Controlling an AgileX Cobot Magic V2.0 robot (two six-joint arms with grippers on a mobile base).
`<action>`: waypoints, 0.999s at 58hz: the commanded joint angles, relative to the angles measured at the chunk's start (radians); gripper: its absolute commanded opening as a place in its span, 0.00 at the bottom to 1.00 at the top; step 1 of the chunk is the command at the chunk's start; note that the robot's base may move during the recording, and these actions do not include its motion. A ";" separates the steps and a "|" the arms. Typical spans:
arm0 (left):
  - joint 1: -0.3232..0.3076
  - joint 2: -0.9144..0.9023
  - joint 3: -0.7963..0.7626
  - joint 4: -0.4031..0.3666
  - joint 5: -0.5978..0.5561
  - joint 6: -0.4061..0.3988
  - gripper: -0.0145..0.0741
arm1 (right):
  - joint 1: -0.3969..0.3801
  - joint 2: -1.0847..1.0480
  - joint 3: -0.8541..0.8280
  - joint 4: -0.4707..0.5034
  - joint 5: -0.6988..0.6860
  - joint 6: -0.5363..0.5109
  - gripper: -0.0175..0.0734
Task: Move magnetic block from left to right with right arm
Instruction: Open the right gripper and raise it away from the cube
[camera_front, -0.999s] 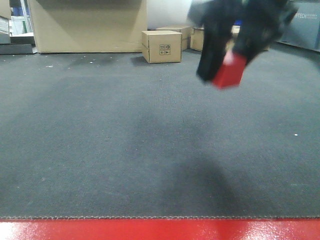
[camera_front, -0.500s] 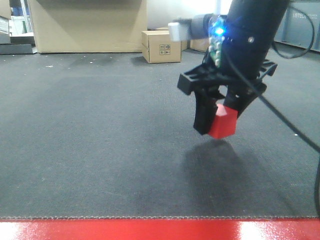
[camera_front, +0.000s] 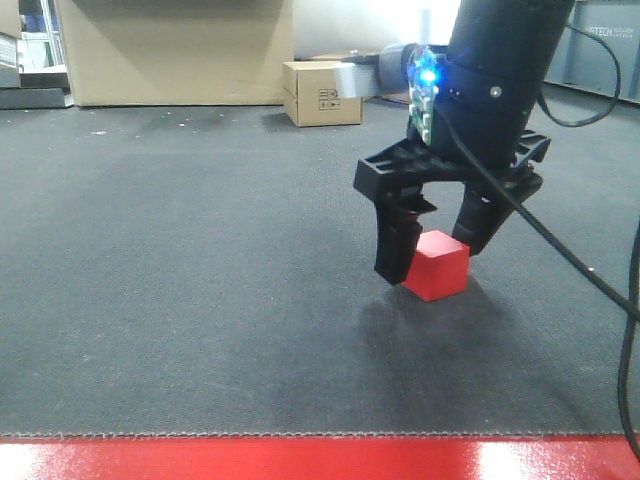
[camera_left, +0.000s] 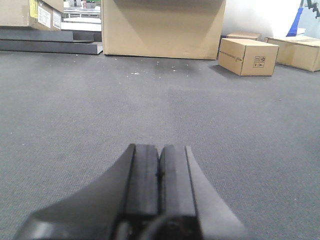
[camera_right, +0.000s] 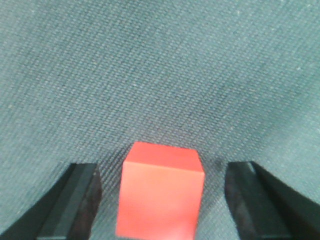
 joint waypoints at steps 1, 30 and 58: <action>-0.005 -0.006 0.008 -0.005 -0.083 -0.006 0.02 | -0.002 -0.078 -0.035 0.001 -0.011 -0.005 0.82; -0.005 -0.006 0.008 -0.005 -0.083 -0.006 0.02 | -0.002 -0.659 0.286 0.014 -0.229 -0.002 0.26; -0.005 -0.006 0.008 -0.005 -0.083 -0.006 0.02 | -0.002 -1.306 0.783 0.013 -0.519 -0.002 0.26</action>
